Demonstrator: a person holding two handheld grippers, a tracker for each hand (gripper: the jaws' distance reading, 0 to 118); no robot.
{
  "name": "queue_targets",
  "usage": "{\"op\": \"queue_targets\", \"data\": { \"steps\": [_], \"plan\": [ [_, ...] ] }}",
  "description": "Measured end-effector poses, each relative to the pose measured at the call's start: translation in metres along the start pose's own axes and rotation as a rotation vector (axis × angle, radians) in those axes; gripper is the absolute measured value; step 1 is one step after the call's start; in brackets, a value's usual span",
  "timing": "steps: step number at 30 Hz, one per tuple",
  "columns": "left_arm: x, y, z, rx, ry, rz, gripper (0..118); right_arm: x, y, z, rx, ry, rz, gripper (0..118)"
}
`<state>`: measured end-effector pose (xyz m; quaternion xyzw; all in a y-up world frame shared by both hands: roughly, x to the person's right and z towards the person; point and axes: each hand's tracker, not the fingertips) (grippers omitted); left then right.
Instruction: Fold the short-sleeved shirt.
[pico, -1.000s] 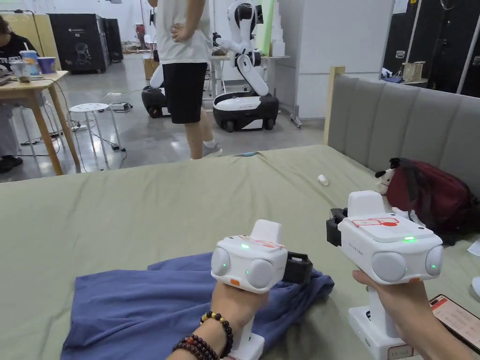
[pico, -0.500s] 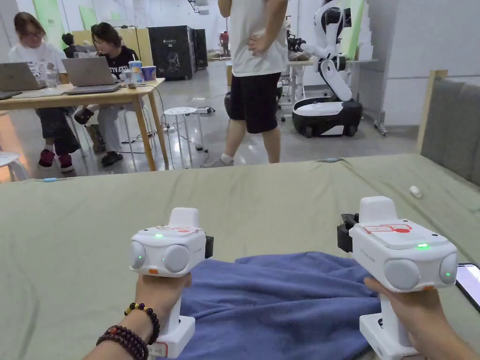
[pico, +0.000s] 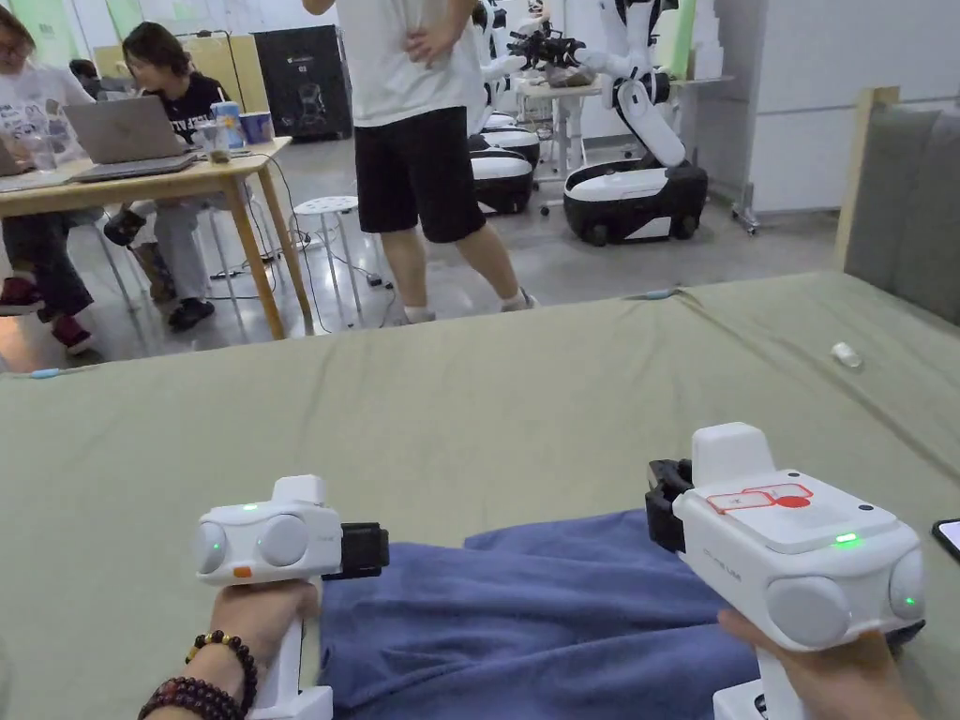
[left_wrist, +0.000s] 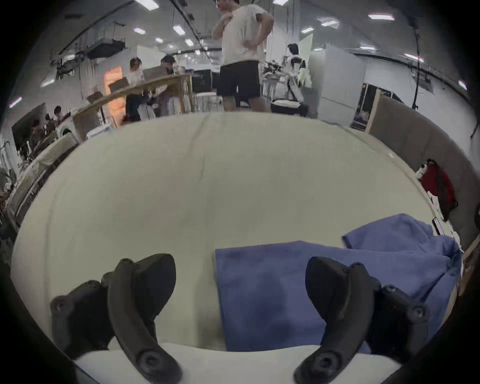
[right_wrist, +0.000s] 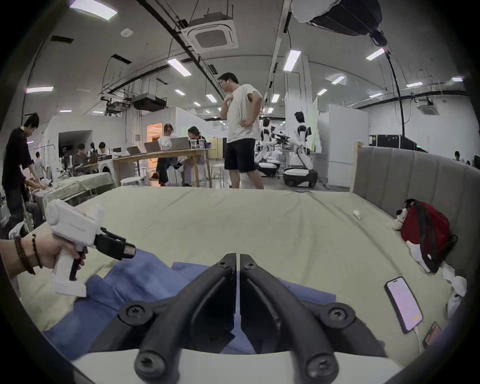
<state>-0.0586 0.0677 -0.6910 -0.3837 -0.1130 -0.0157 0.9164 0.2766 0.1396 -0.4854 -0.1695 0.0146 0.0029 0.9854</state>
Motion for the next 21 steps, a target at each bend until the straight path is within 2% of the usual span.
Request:
{"op": "queue_targets", "data": {
  "steps": [4, 6, 7, 8, 9, 10, 11, 15, 20, 21],
  "plan": [
    [0.013, -0.012, -0.026, -0.048, 0.021, -0.084, 100, -0.001, -0.003, -0.009, -0.028, 0.018, -0.007, 4],
    [0.019, -0.013, -0.022, -0.035, 0.040, -0.078, 100, -0.003, -0.005, -0.011, -0.033, 0.011, 0.027, 4],
    [0.020, -0.011, -0.018, -0.033, 0.034, -0.091, 95, -0.004, -0.006, -0.012, -0.034, 0.006, 0.033, 4],
    [0.019, -0.010, -0.011, -0.019, 0.008, -0.110, 83, -0.004, -0.005, -0.012, -0.037, 0.006, 0.032, 4],
    [0.021, -0.010, -0.004, -0.001, 0.007, -0.119, 62, -0.004, -0.004, -0.011, -0.042, 0.007, 0.029, 4],
    [0.023, -0.010, 0.000, 0.006, -0.013, -0.121, 11, -0.004, -0.002, -0.008, -0.045, 0.008, 0.024, 4],
    [0.030, -0.010, 0.008, 0.004, -0.004, -0.129, 1, -0.004, 0.000, -0.004, -0.044, 0.005, 0.017, 4],
    [0.041, -0.009, 0.039, 0.018, 0.009, -0.171, 1, 0.011, 0.011, 0.018, -0.064, -0.022, 0.010, 4],
    [0.040, 0.000, 0.083, 0.081, -0.011, -0.121, 1, 0.064, 0.018, 0.058, -0.135, -0.125, -0.035, 5],
    [0.042, 0.000, 0.092, 0.088, -0.009, -0.125, 1, 0.077, 0.018, 0.066, -0.148, -0.136, -0.041, 11]
  ]
}}
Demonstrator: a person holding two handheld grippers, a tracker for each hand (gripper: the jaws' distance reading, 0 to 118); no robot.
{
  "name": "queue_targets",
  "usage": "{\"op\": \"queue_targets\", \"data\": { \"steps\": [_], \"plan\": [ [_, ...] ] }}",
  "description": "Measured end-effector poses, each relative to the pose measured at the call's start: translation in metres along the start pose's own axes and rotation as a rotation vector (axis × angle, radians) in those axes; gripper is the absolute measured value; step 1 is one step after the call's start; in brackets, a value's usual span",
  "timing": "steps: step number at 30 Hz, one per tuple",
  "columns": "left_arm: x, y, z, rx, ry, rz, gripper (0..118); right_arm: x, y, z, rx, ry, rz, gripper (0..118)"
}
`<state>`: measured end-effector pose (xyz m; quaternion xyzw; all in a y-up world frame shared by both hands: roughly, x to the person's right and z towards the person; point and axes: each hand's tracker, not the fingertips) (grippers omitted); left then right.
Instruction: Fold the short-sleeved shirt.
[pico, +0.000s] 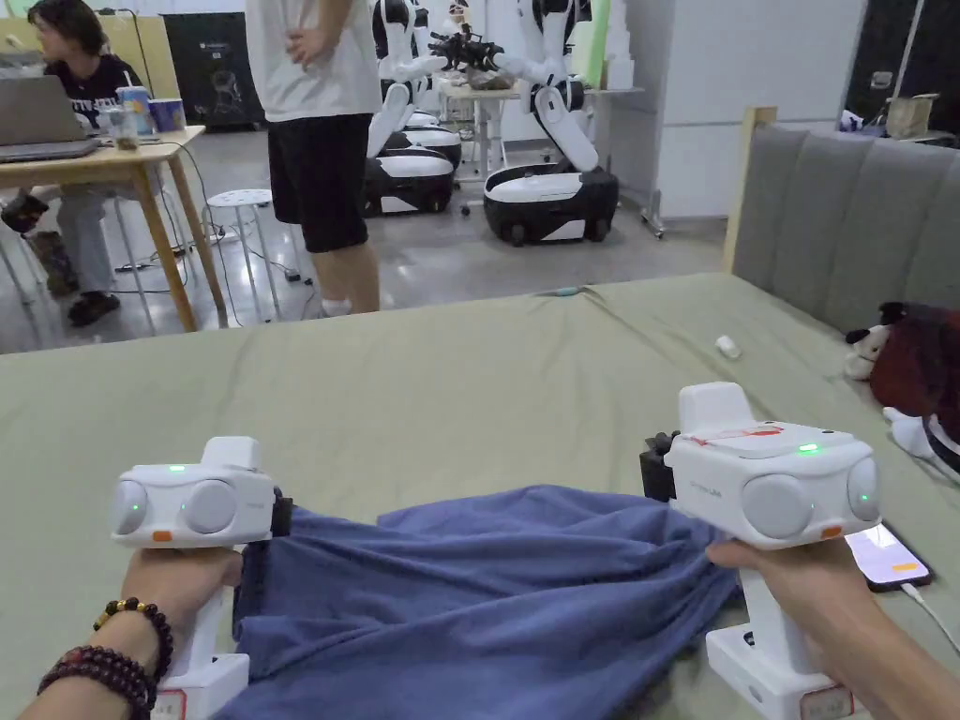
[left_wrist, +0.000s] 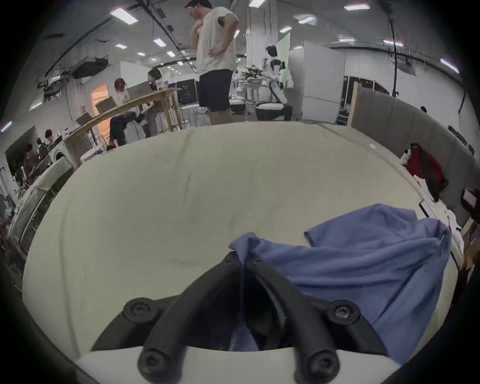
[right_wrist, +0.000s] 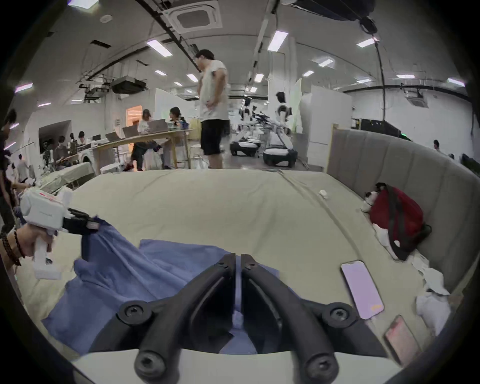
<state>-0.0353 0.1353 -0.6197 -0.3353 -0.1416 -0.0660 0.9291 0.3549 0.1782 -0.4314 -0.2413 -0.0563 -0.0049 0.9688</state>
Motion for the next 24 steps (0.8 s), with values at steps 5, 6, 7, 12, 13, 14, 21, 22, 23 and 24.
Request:
{"op": "queue_targets", "data": {
  "steps": [5, 6, 7, 12, 13, 14, 21, 22, 23, 24],
  "plan": [
    [0.011, 0.003, 0.027, 0.037, -0.003, -0.015, 1, 0.054, -0.021, 0.022, -0.075, -0.077, -0.036, 60],
    [0.013, 0.003, 0.030, 0.044, -0.006, -0.004, 1, 0.061, -0.028, 0.023, -0.085, -0.086, -0.038, 60],
    [0.014, 0.002, 0.030, 0.049, -0.011, 0.006, 1, 0.067, -0.034, 0.023, -0.103, -0.091, -0.036, 63],
    [0.024, 0.000, 0.032, 0.046, -0.017, -0.018, 1, 0.078, -0.070, 0.019, -0.209, -0.094, -0.014, 67],
    [0.025, 0.000, 0.032, 0.046, -0.017, -0.024, 1, 0.081, -0.077, 0.012, -0.218, -0.096, -0.018, 67],
    [0.025, 0.000, 0.032, 0.045, -0.017, -0.028, 1, 0.082, -0.082, 0.009, -0.233, -0.094, -0.019, 67],
    [0.023, 0.001, 0.016, 0.033, -0.014, -0.035, 1, 0.065, -0.088, -0.035, -0.329, -0.082, 0.053, 67],
    [0.022, 0.000, 0.014, 0.031, -0.013, -0.038, 1, 0.062, -0.087, -0.039, -0.326, -0.074, 0.060, 66],
    [0.021, 0.000, 0.010, 0.028, -0.011, -0.043, 1, 0.058, -0.087, -0.044, -0.322, -0.058, 0.065, 60],
    [0.020, -0.001, 0.008, 0.025, -0.009, -0.046, 1, 0.055, -0.087, -0.047, -0.323, -0.047, 0.065, 45]
  ]
}}
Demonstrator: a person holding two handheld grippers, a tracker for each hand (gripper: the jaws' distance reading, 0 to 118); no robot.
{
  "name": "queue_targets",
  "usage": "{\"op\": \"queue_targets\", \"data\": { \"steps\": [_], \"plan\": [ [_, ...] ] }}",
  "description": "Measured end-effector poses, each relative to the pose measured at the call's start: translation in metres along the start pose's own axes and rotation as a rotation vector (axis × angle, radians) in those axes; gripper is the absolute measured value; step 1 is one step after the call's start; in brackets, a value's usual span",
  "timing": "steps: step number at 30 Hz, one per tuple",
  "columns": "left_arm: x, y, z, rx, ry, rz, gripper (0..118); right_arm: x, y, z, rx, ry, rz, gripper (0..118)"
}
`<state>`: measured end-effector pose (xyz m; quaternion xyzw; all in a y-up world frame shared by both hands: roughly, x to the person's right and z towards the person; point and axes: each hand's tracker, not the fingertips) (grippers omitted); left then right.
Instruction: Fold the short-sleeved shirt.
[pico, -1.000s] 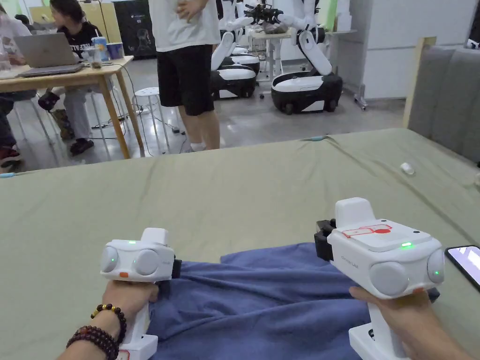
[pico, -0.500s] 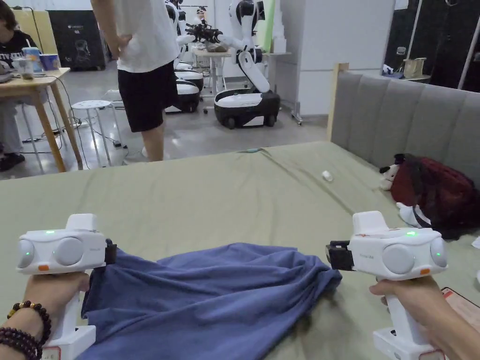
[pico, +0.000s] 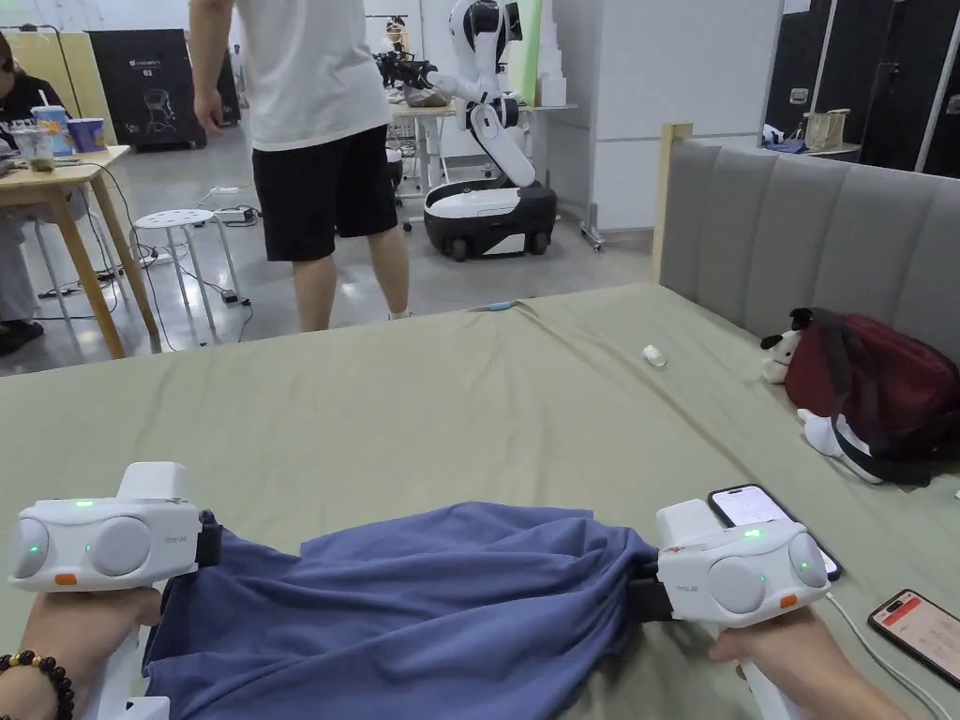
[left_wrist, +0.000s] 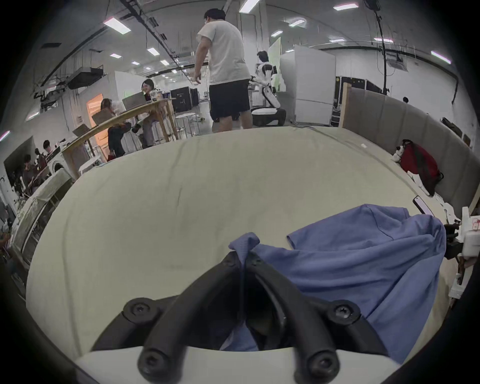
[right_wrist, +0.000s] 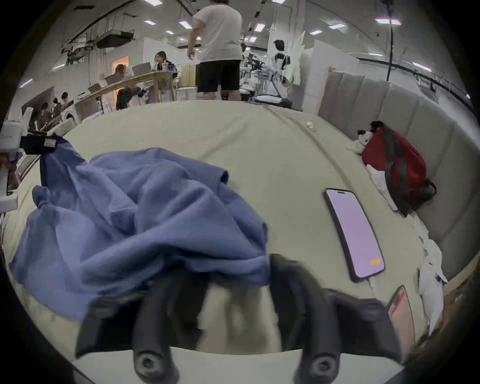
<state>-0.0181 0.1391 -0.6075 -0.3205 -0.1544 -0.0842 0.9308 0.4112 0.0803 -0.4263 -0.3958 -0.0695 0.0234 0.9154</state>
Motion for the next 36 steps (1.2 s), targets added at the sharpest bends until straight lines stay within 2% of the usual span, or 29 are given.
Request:
{"op": "queue_targets", "data": {
  "steps": [1, 2, 6, 10, 13, 15, 19, 24, 28, 30, 34, 36],
  "plan": [
    [-0.001, -0.001, -0.001, -0.005, 0.002, -0.002, 1, 0.002, 0.001, -0.011, -0.003, -0.002, -0.003, 20],
    [-0.002, -0.002, -0.002, -0.009, 0.004, -0.003, 1, -0.001, 0.000, -0.013, -0.003, -0.006, -0.004, 7],
    [-0.007, -0.003, -0.002, -0.006, 0.004, -0.001, 1, -0.005, -0.007, 0.001, 0.025, -0.005, -0.016, 7],
    [-0.012, 0.002, 0.005, 0.029, -0.005, 0.049, 1, -0.003, 0.002, 0.020, 0.159, 0.041, -0.058, 6],
    [-0.015, 0.010, 0.015, 0.075, -0.013, 0.066, 1, -0.014, 0.031, 0.037, 0.255, 0.005, -0.016, 6],
    [-0.018, 0.021, 0.025, 0.108, -0.006, 0.062, 1, -0.026, 0.058, 0.052, 0.307, -0.004, 0.009, 6],
    [-0.035, 0.056, 0.048, 0.207, -0.005, 0.121, 1, -0.050, 0.116, 0.080, 0.407, 0.032, 0.002, 6],
    [-0.067, 0.128, 0.091, 0.339, 0.075, 0.119, 1, -0.075, 0.200, 0.099, 0.496, 0.026, 0.031, 6],
    [-0.097, 0.186, 0.136, 0.467, 0.095, 0.148, 1, -0.084, 0.266, 0.122, 0.583, 0.043, 0.013, 6],
    [-0.111, 0.215, 0.156, 0.512, 0.146, 0.136, 1, -0.088, 0.303, 0.138, 0.625, 0.012, 0.024, 6],
    [-0.133, 0.259, 0.180, 0.584, 0.222, 0.129, 1, -0.085, 0.368, 0.154, 0.659, -0.002, -0.025, 6],
    [-0.143, 0.276, 0.182, 0.589, 0.253, 0.144, 1, -0.083, 0.397, 0.153, 0.648, -0.040, -0.066, 6]
  ]
}}
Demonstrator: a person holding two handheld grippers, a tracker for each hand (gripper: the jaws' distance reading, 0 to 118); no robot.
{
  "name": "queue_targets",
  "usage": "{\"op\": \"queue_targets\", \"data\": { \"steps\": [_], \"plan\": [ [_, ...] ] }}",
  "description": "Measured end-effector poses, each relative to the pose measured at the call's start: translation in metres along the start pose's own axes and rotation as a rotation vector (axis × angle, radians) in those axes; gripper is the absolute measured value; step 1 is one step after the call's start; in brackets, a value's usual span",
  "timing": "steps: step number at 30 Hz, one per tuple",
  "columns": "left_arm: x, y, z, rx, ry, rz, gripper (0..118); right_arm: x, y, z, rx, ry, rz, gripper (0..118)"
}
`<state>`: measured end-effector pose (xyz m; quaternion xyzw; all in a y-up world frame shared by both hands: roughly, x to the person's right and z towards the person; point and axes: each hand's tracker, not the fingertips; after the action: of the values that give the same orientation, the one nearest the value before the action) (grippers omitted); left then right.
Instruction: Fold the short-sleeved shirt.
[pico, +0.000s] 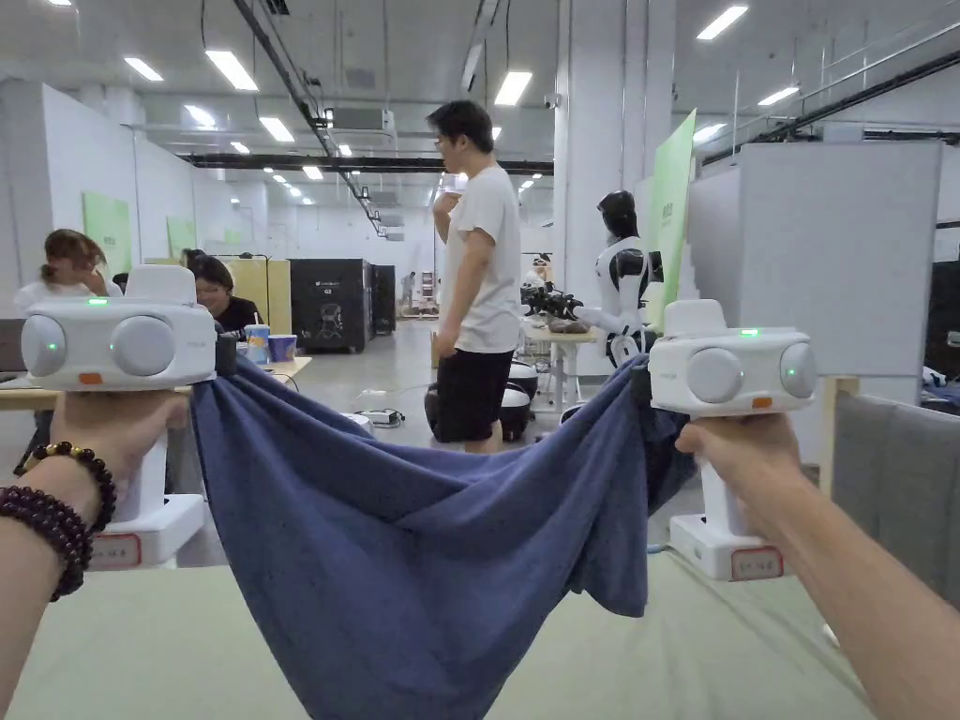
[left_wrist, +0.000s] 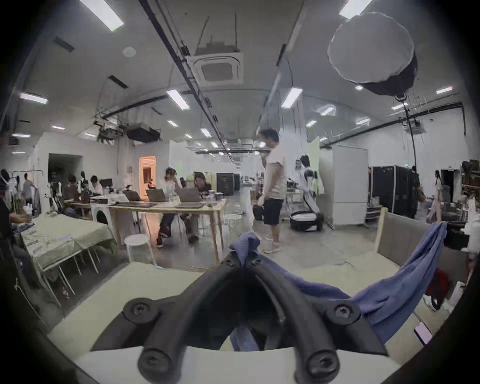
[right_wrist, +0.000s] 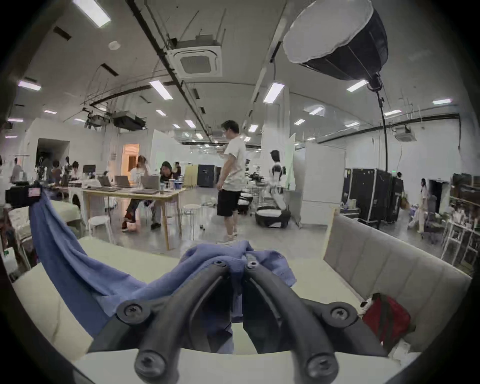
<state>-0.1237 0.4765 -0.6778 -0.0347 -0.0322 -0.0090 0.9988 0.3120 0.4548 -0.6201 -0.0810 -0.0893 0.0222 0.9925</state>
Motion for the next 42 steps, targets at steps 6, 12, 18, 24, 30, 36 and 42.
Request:
{"op": "queue_targets", "data": {
  "steps": [6, 12, 18, 24, 30, 36, 42],
  "plan": [
    [-0.011, 0.018, -0.018, 0.026, 0.053, -0.003, 1, -0.002, 0.015, -0.036, -0.046, -0.045, 0.064, 6],
    [-0.008, 0.021, -0.026, 0.048, 0.053, -0.024, 1, -0.002, 0.008, -0.049, -0.069, -0.046, 0.040, 6],
    [-0.004, 0.003, -0.035, 0.031, 0.040, -0.049, 1, -0.005, -0.009, -0.065, -0.085, -0.051, 0.039, 6],
    [-0.006, -0.029, -0.042, -0.001, 0.031, -0.043, 1, -0.002, -0.039, -0.077, -0.112, -0.040, 0.019, 6],
    [-0.005, -0.085, -0.046, -0.084, 0.016, -0.013, 1, -0.001, -0.091, -0.078, -0.184, -0.029, 0.014, 6],
    [0.003, -0.127, -0.030, -0.153, -0.021, -0.038, 1, 0.001, -0.134, -0.068, -0.242, -0.013, 0.021, 6],
    [0.004, -0.156, 0.030, -0.161, -0.039, -0.003, 1, 0.002, -0.169, 0.006, -0.231, 0.000, 0.022, 6]
  ]
}}
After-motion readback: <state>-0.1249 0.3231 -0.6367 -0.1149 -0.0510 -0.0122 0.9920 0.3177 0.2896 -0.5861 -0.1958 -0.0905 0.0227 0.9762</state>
